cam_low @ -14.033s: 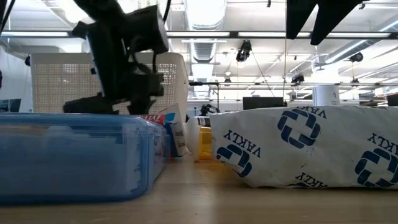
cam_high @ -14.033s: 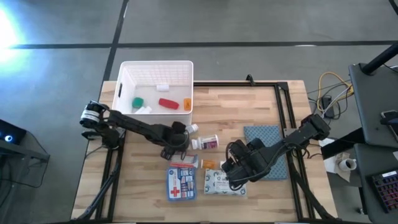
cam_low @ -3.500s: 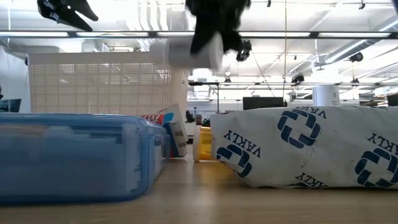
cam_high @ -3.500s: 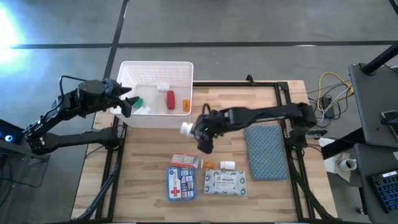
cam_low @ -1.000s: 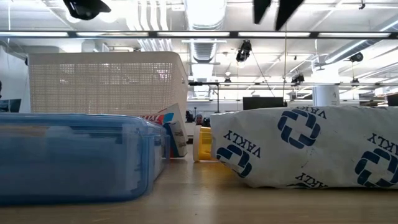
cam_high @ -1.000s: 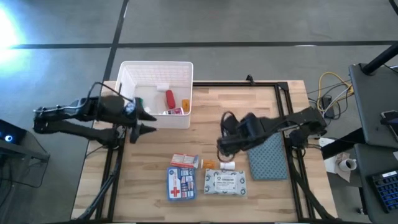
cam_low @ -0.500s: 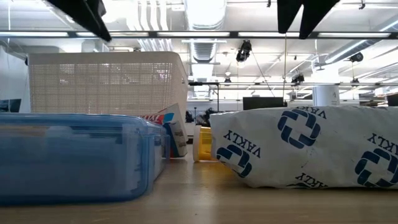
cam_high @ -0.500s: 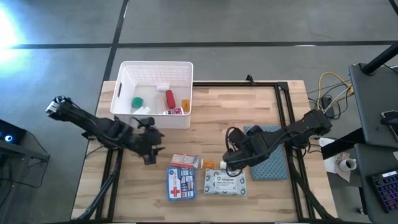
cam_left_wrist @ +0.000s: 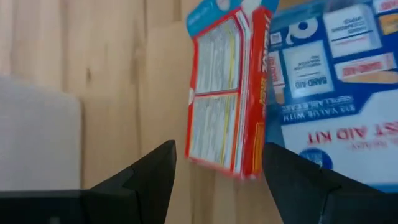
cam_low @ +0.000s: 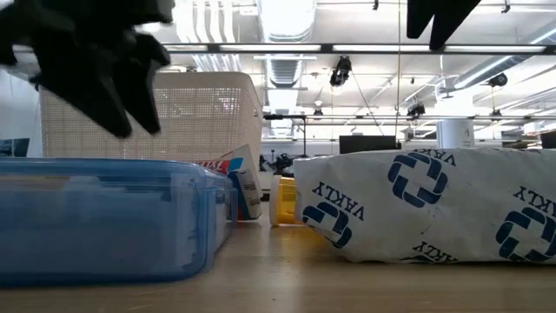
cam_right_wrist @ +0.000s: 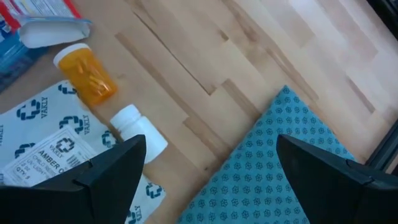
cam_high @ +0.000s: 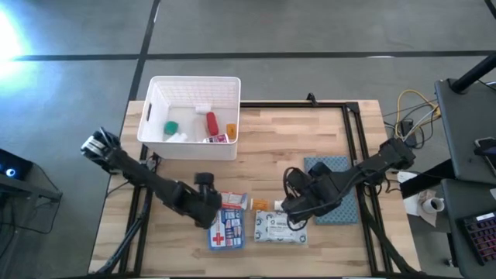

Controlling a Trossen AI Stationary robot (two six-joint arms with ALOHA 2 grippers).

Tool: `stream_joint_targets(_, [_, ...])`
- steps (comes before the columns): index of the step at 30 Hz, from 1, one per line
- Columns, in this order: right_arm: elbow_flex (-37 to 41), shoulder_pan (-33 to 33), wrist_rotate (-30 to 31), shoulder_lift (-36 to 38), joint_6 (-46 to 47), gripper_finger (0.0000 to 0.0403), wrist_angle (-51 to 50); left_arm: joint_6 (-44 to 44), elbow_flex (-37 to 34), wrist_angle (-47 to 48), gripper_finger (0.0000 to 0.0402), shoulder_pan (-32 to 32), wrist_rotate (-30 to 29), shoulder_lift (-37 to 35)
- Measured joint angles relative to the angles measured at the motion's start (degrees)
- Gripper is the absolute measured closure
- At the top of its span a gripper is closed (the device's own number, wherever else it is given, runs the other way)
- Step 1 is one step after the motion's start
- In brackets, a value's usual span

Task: Pick & place medical supplies in basket/bin
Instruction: Put the red medicine box into the white bin

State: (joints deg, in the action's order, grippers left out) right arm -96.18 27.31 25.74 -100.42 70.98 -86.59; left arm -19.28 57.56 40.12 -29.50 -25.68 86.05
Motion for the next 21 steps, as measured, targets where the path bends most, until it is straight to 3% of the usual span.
stream_joint_targets(14, [1.7, 0.1, -0.2, 0.0, 0.7, 0.0051, 0.4, 2.2, -8.3, -22.8, 0.0183, 0.9, 3.0, 4.2])
stream_joint_targets(21, [3.0, 0.1, -0.5, 0.0, 1.1, 0.0051, 1.7, 1.2, -10.9, -24.3, 0.0184, 4.2, 2.4, 4.0])
